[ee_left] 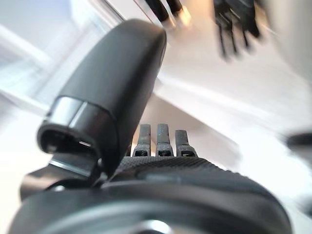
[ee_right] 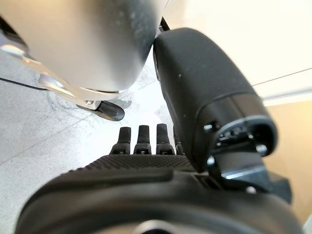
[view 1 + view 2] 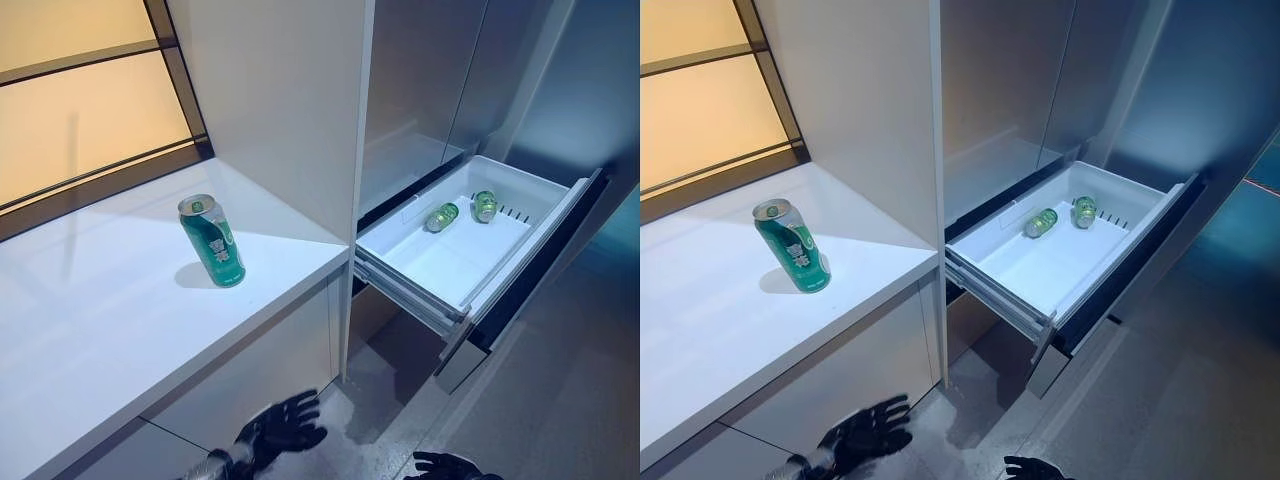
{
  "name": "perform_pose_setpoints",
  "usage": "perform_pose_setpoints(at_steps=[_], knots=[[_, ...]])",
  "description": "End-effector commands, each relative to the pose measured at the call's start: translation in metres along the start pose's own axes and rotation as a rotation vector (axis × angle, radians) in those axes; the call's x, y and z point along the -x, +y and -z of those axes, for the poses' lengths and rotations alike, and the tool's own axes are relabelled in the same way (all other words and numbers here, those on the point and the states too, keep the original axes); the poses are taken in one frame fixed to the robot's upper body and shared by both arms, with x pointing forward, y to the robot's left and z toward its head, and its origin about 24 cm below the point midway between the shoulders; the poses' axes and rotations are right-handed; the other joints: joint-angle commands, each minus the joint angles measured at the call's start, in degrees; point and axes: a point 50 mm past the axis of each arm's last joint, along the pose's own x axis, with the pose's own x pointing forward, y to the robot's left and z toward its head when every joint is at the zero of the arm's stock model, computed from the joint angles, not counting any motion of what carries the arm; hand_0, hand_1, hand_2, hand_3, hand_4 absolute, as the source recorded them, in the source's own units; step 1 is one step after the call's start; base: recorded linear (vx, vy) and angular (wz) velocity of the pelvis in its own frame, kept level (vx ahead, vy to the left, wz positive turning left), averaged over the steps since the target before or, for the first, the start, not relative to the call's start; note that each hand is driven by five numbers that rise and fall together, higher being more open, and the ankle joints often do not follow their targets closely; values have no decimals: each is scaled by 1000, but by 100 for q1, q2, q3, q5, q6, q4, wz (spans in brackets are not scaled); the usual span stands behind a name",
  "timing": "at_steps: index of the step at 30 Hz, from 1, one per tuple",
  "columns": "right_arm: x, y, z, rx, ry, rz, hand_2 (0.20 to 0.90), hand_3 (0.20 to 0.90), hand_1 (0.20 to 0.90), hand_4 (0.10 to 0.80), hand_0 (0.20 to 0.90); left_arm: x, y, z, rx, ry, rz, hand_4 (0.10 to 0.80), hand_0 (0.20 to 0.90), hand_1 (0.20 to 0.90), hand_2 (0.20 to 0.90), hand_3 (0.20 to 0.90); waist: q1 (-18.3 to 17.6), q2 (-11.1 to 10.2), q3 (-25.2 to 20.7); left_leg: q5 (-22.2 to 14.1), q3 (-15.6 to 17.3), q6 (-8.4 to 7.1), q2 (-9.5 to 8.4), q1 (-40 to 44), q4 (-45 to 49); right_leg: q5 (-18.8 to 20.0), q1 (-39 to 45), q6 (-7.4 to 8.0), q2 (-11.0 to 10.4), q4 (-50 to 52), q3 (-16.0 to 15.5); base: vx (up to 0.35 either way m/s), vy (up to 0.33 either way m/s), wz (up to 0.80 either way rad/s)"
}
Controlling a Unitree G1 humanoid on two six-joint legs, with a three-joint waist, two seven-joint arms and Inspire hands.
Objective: Put drinks into fridge and close the fridge
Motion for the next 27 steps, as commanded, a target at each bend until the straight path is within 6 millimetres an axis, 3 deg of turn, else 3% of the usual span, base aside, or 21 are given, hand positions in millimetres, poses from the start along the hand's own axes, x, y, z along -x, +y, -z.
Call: perform_pose_setpoints(at_steps=[1, 4, 5, 9, 12, 13, 16, 20, 23, 27], knots=[[3, -16, -17, 72, -16, -8, 900, 900, 900, 800, 900, -33, -29, -86, -49, -332, 350, 800, 900, 900, 900, 900, 97, 45, 69, -370, 310, 92, -214, -127, 124, -340, -301, 373, -172, 596, -338, 0, 0, 0], [2, -14, -17, 67, -23, -6, 900, 900, 900, 800, 900, -32, -47, -128, -41, -493, 479, 800, 900, 900, 900, 900, 135, 43, 80, -359, 265, 96, -219, -140, 109, -329, -319, 376, -172, 608, -340, 0, 0, 0], [2, -13, -16, 63, -27, -7, 900, 900, 900, 800, 900, -27, -57, -150, -76, -581, 522, 800, 900, 900, 900, 900, 154, 33, 82, -361, 241, 100, -221, -137, 99, -332, -317, 374, -174, 613, -353, 0, 0, 0], [1, -8, -12, 64, -29, -10, 900, 900, 900, 800, 900, -6, -77, -198, -160, -820, 594, 800, 900, 900, 900, 900, 188, 10, 81, -363, 183, 123, -230, -134, 75, -352, -308, 364, -167, 608, -351, 0, 0, 0], [1, -4, -5, 65, -22, -10, 900, 900, 900, 800, 900, 17, -89, -229, -227, -990, 570, 800, 900, 900, 900, 900, 240, -6, 52, -385, 123, 143, -243, -129, 73, -383, -265, 349, -159, 585, -349, 0, 0, 0], [0, -1, -2, 60, -21, -8, 900, 900, 900, 800, 900, 28, -91, -242, -285, -1076, 486, 800, 900, 900, 900, 900, 270, -9, 36, -398, 93, 149, -247, -116, 64, -395, -241, 349, -156, 571, -355, 0, 0, 0], [0, 5, 5, 50, -17, -10, 900, 900, 900, 800, 900, 51, -87, -260, -431, -1210, 225, 800, 900, 900, 900, 900, 328, -12, -16, -420, 13, 162, -264, -85, 55, -429, -173, 345, -147, 538, -375, 7, -11, 0], [-1, 11, 10, 45, -9, -13, 900, 900, 900, 800, 900, 72, -82, -272, -526, -1306, 27, 800, 900, 900, 900, 900, 402, -16, -67, -428, -62, 155, -272, -61, 56, -480, -98, 326, -134, 515, -413, 26, -11, 5], [-2, 15, 11, 43, -5, -15, 900, 900, 900, 800, 900, 83, -82, -277, -624, -1373, -187, 800, 900, 900, 900, 900, 438, -20, -100, -428, -100, 147, -275, -41, 45, -512, -62, 313, -116, 510, -429, 25, -8, 14], [-3, 18, 10, 46, -1, -22, 900, 900, 900, 800, 900, 94, -72, -282, -641, -1424, -345, 800, 900, 900, 900, 900, 468, -25, -145, -424, -108, 130, -262, -18, 29, -544, -22, 296, -97, 499, -434, 21, -4, 3]])
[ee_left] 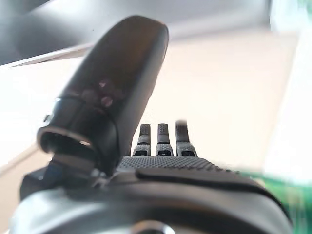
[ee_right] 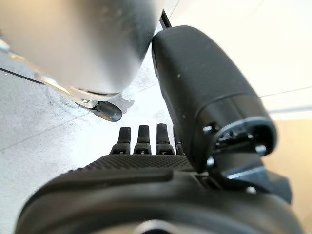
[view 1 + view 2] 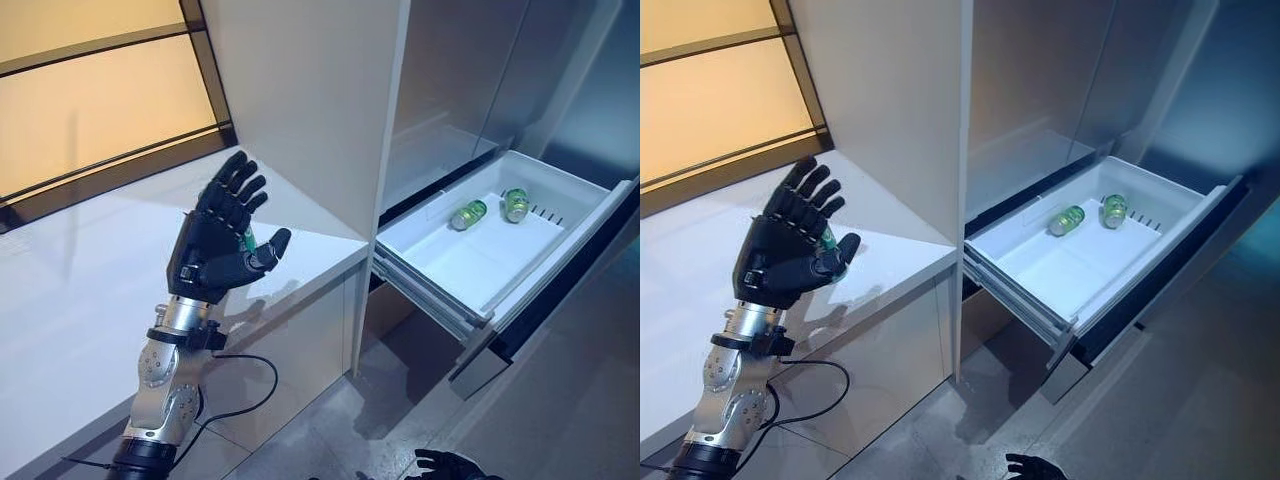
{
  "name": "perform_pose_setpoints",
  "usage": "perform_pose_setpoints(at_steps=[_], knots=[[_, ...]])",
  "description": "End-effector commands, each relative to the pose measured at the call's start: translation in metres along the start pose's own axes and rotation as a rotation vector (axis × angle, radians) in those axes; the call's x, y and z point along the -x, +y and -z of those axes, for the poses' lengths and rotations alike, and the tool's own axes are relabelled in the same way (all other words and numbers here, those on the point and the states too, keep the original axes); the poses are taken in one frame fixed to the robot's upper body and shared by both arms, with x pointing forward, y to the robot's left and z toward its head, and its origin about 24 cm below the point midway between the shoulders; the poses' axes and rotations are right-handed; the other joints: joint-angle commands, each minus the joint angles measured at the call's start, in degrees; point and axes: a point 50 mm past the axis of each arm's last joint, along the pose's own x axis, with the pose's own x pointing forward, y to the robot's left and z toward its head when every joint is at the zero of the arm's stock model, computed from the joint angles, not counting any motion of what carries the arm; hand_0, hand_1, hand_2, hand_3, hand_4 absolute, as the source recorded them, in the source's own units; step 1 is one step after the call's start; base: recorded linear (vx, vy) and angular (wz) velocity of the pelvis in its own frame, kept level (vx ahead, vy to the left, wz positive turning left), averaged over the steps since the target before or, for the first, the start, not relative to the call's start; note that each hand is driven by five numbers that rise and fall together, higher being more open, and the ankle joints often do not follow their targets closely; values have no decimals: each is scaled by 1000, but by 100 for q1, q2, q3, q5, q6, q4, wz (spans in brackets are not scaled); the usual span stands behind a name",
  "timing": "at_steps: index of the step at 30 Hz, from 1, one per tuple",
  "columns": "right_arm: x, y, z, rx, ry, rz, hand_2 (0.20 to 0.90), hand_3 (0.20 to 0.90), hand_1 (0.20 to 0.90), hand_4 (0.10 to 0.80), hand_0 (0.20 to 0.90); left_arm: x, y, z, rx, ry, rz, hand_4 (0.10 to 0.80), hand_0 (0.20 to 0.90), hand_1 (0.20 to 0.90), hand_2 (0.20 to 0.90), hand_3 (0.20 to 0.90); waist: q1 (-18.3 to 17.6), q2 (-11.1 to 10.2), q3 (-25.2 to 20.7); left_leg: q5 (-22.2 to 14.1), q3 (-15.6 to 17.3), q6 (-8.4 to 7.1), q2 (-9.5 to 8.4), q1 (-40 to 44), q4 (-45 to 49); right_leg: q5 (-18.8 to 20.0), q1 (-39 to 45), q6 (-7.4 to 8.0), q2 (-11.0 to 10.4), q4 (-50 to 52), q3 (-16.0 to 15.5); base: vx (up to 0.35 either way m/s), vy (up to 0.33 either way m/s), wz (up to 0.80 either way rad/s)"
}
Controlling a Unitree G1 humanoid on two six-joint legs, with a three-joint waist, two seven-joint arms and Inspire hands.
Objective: Put drinks into fridge and close the fridge
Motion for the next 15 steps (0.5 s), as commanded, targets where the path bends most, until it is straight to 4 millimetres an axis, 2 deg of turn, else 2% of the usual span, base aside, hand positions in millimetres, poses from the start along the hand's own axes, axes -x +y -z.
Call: perform_pose_setpoints(at_steps=[1, 8, 15], knots=[[-3, 14, 2, 23, 9, -38, 900, 900, 900, 800, 900, -29, 13, -63, -127, -361, -76, 800, 900, 900, 900, 900, 52, -69, -214, -452, 96, 120, -234, -23, 26, -537, -127, 261, -72, 539, -245, 0, 0, 0], [-4, 15, 3, 27, 17, -38, 900, 900, 900, 800, 900, -30, 27, -64, -117, -349, -180, 800, 900, 900, 900, 900, 31, -66, -238, -445, 146, 102, -208, 10, 27, -576, -111, 247, -50, 584, -223, 0, 0, 0], [-3, 15, 6, 27, 30, -37, 900, 900, 900, 800, 900, -33, 27, -63, -121, -319, -133, 800, 900, 900, 900, 900, -6, -53, -240, -470, 197, 107, -202, 56, 43, -597, -82, 252, -38, 606, -159, 0, 0, 0]])
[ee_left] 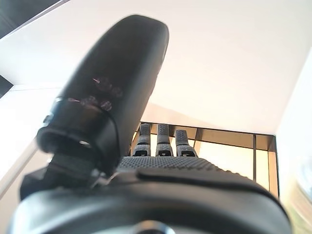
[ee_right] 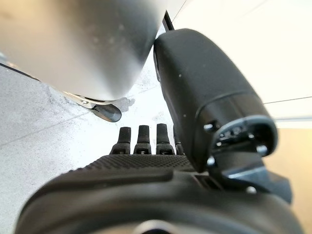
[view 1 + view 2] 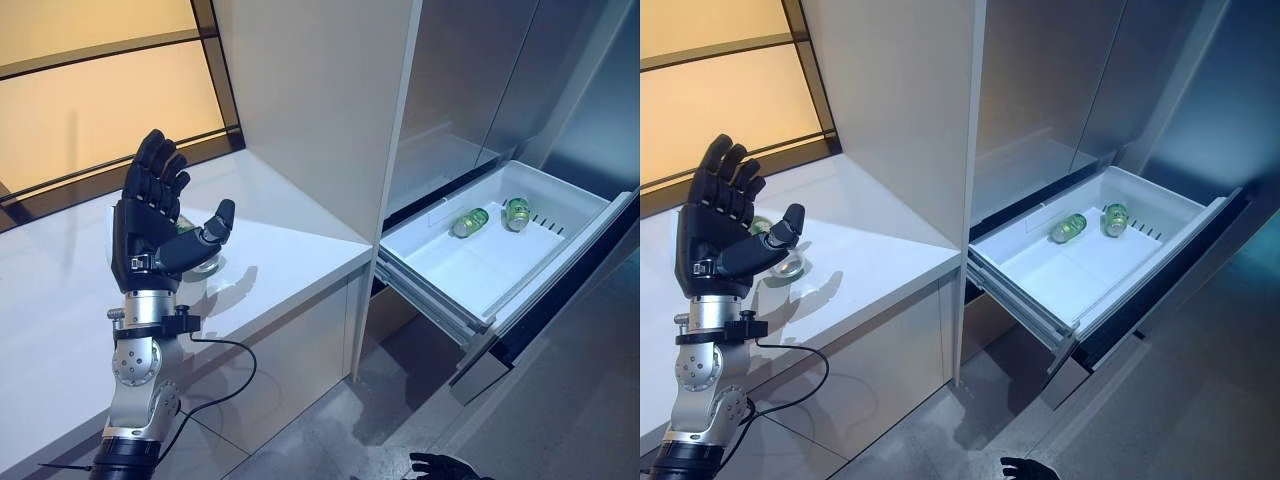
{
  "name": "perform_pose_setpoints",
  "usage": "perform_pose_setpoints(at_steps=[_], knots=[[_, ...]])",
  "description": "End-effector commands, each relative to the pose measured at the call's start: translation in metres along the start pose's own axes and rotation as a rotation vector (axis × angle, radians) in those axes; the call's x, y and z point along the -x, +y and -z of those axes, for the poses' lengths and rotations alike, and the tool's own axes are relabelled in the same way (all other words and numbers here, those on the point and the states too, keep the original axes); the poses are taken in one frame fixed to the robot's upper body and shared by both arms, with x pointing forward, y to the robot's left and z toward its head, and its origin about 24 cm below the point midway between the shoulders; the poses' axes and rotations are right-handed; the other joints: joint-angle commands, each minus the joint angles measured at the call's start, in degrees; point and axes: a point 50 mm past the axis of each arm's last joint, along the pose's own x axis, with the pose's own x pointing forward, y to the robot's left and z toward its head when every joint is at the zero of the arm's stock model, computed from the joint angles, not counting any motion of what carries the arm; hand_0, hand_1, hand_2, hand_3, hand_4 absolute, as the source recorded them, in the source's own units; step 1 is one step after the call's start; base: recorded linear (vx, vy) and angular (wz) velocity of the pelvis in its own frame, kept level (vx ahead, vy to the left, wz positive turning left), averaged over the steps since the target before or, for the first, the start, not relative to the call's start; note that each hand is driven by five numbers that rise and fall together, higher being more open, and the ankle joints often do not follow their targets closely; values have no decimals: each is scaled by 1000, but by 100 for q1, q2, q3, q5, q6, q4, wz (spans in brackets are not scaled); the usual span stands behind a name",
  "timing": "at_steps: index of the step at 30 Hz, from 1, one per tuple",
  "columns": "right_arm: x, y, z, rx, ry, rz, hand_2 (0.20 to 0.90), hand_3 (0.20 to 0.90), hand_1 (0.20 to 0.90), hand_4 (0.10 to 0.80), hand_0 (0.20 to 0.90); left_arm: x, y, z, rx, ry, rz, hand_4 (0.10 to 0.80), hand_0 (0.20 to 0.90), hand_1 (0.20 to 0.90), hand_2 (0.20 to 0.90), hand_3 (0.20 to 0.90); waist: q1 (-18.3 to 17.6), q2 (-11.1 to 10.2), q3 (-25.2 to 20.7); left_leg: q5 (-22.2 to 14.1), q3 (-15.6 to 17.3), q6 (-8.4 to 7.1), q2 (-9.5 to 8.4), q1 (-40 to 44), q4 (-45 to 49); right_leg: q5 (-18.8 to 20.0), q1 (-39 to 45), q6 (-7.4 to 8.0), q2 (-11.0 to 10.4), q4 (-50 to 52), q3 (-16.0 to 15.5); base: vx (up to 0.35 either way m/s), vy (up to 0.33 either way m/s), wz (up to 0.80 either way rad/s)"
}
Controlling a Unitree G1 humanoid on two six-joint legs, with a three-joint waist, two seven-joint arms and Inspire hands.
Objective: Put drinks into fridge and close the fridge
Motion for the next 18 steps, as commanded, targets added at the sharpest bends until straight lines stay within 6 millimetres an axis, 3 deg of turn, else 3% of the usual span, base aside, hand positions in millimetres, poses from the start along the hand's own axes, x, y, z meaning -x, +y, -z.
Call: perform_pose_setpoints(at_steps=[1, 11, 18], knots=[[-1, 7, 4, 24, 23, -21, 900, 900, 900, 800, 900, -35, -5, -46, -15, -263, 84, 800, 900, 900, 900, 900, 6, 38, -124, -480, 210, 107, -200, 34, 40, -602, -113, 255, -31, 578, -142, 0, 0, 0], [-1, 6, 3, 26, 26, -25, 900, 900, 900, 800, 900, -38, 5, -36, -218, -183, -3, 800, 900, 900, 900, 900, -22, 55, -147, -502, 256, 116, -204, 85, 41, -601, -83, 277, -19, 575, -83, 0, 0, 0], [0, 6, 8, 27, 39, -24, 900, 900, 900, 800, 900, -35, 48, -33, -571, -150, -284, 800, 900, 900, 900, 900, -18, 49, -181, -491, 270, 118, -214, 77, 41, -596, -85, 292, -21, 560, -84, 0, 0, 0]])
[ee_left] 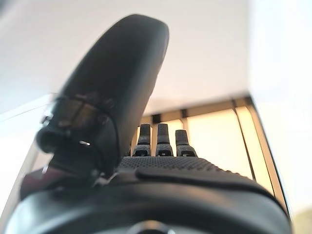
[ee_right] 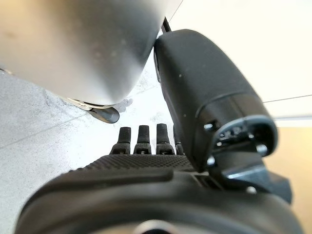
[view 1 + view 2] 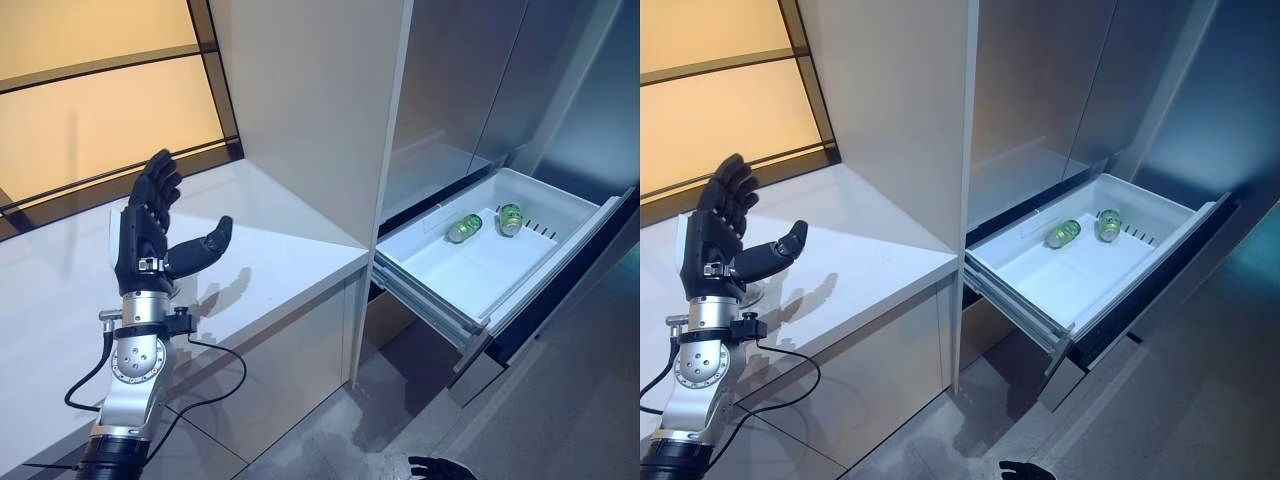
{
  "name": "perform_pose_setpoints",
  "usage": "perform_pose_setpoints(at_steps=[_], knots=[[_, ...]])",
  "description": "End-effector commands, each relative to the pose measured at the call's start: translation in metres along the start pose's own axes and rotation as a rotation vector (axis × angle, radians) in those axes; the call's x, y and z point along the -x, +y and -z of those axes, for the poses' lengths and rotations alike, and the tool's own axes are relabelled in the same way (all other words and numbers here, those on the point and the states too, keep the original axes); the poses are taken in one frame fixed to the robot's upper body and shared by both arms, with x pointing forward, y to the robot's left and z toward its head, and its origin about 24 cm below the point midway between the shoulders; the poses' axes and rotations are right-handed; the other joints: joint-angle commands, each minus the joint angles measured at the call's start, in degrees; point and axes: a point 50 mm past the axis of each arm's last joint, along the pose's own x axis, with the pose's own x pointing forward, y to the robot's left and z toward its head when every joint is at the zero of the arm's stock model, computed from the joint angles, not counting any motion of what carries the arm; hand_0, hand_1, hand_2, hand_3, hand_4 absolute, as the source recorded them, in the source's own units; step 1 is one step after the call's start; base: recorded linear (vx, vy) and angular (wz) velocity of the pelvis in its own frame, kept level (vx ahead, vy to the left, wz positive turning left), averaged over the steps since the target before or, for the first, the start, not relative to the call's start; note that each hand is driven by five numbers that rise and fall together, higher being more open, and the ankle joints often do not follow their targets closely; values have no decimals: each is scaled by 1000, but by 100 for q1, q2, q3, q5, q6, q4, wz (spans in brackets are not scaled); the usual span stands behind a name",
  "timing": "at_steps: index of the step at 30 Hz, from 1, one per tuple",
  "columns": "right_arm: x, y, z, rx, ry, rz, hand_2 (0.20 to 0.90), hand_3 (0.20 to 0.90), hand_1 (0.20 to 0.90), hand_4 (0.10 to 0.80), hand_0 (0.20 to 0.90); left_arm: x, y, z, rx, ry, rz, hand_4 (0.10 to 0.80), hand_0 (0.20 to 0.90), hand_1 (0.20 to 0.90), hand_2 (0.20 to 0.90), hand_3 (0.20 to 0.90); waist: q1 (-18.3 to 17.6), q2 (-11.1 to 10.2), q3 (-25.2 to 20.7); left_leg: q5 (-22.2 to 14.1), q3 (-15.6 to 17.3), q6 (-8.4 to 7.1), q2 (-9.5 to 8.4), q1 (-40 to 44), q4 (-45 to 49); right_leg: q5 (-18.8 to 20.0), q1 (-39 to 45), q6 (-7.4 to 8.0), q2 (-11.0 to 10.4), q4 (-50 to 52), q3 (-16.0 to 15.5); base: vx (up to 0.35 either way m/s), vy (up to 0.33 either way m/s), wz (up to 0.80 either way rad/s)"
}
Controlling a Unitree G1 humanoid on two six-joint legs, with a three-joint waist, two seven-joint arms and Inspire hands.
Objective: Put drinks into fridge and close the fridge
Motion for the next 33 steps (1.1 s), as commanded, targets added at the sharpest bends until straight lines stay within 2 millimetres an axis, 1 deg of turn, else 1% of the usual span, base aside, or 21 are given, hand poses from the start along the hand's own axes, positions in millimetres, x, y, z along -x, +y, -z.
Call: perform_pose_setpoints(at_steps=[1, 2, 4, 5, 6, 8, 10, 13, 15, 17, 18, 20, 23, 24, 25, 29, 33], knots=[[0, 5, 7, 36, 30, -21, 900, 900, 900, 800, 900, -37, 44, -45, -146, -240, -253, 800, 900, 900, 900, 900, 15, 1, -115, -489, 262, 112, -220, 20, 65, -599, -130, 307, -34, 553, -132, 0, 0, 0], [0, 5, 7, 38, 32, -22, 900, 900, 900, 800, 900, -37, 48, -44, -163, -231, -271, 800, 900, 900, 900, 900, 16, 0, -122, -486, 260, 110, -220, 12, 65, -599, -135, 307, -35, 552, -134, 0, 0, 0], [0, 6, 9, 45, 36, -23, 900, 900, 900, 800, 900, -37, 64, -39, -245, -190, -346, 800, 900, 900, 900, 900, 33, 3, -127, -476, 262, 101, -216, -6, 65, -600, -142, 306, -42, 550, -159, 0, 0, 0], [0, 6, 10, 47, 36, -24, 900, 900, 900, 800, 900, -37, 69, -38, -254, -174, -367, 800, 900, 900, 900, 900, 42, 4, -126, -468, 254, 100, -218, -16, 64, -598, -143, 307, -43, 546, -170, 0, 0, 0], [1, 6, 10, 53, 36, -25, 900, 900, 900, 800, 900, -38, 79, -34, -280, -150, -409, 800, 900, 900, 900, 900, 56, 7, -127, -464, 245, 100, -221, -28, 59, -599, -145, 302, -43, 539, -190, 0, 0, 0], [1, 6, 10, 59, 36, -27, 900, 900, 900, 800, 900, -37, 88, -29, -290, -108, -447, 800, 900, 900, 900, 900, 72, 16, -132, -459, 235, 98, -225, -39, 52, -603, -146, 299, -46, 534, -210, 0, 0, 0], [1, 6, 9, 64, 35, -28, 900, 900, 900, 800, 900, -34, 99, -21, -283, -53, -480, 800, 900, 900, 900, 900, 96, 26, -136, -451, 216, 90, -231, -50, 48, -612, -142, 297, -53, 533, -245, 0, 0, 0], [1, 5, 8, 70, 33, -29, 900, 900, 900, 800, 900, -28, 109, -6, -237, 28, -512, 800, 900, 900, 900, 900, 131, 39, -139, -440, 188, 76, -233, -65, 39, -618, -141, 303, -66, 533, -300, 0, 0, 0], [0, 5, 7, 74, 31, -31, 900, 900, 900, 800, 900, -23, 112, 4, -211, 84, -522, 800, 900, 900, 900, 900, 151, 41, -139, -434, 175, 70, -235, -79, 37, -624, -146, 304, -71, 533, -328, 0, 13, 7], [0, 5, 6, 80, 32, -32, 900, 900, 900, 800, 900, -16, 113, 17, -172, 154, -508, 800, 900, 900, 900, 900, 160, 46, -140, -427, 160, 64, -239, -88, 32, -626, -148, 302, -75, 531, -350, 1, 15, 16], [0, 5, 6, 80, 32, -32, 900, 900, 900, 800, 900, -16, 113, 18, -167, 158, -506, 800, 900, 900, 900, 900, 159, 47, -141, -426, 157, 64, -240, -89, 32, -627, -148, 303, -75, 531, -353, 4, 14, 12], [0, 4, 5, 83, 33, -30, 900, 900, 900, 800, 900, -11, 111, 30, -59, 222, -479, 800, 900, 900, 900, 900, 175, 47, -134, -421, 137, 64, -251, -96, 34, -632, -142, 304, -78, 530, -370, 7, 13, 7], [0, 2, 3, 85, 35, -26, 900, 900, 900, 800, 900, -2, 103, 48, 133, 296, -436, 800, 900, 900, 900, 900, 194, 59, -136, -410, 116, 63, -258, -111, 34, -642, -150, 309, -84, 543, -394, 11, 18, 8], [0, 1, 1, 86, 36, -24, 900, 900, 900, 800, 900, 1, 98, 54, 244, 316, -414, 800, 900, 900, 900, 900, 194, 61, -129, -406, 108, 64, -263, -108, 31, -642, -153, 310, -84, 551, -400, 18, 18, 4], [0, -1, 1, 86, 36, -23, 900, 900, 900, 800, 900, 3, 95, 57, 318, 322, -396, 800, 900, 900, 900, 900, 193, 61, -123, -406, 104, 65, -266, -102, 29, -642, -152, 312, -84, 557, -402, 0, 0, 0], [1, -4, 1, 85, 40, -18, 900, 900, 900, 800, 900, 9, 85, 66, 511, 308, -335, 800, 900, 900, 900, 900, 184, 65, -112, -398, 98, 65, -278, -94, 19, -641, -145, 314, -79, 562, -401, 13, 11, 3], [2, -7, 0, 91, 47, -17, 900, 900, 900, 800, 900, 13, 83, 70, 560, 292, -321, 800, 900, 900, 900, 900, 161, 74, -106, -399, 129, 61, -274, -85, 22, -640, -143, 315, -78, 562, -387, 0, 0, 0]])
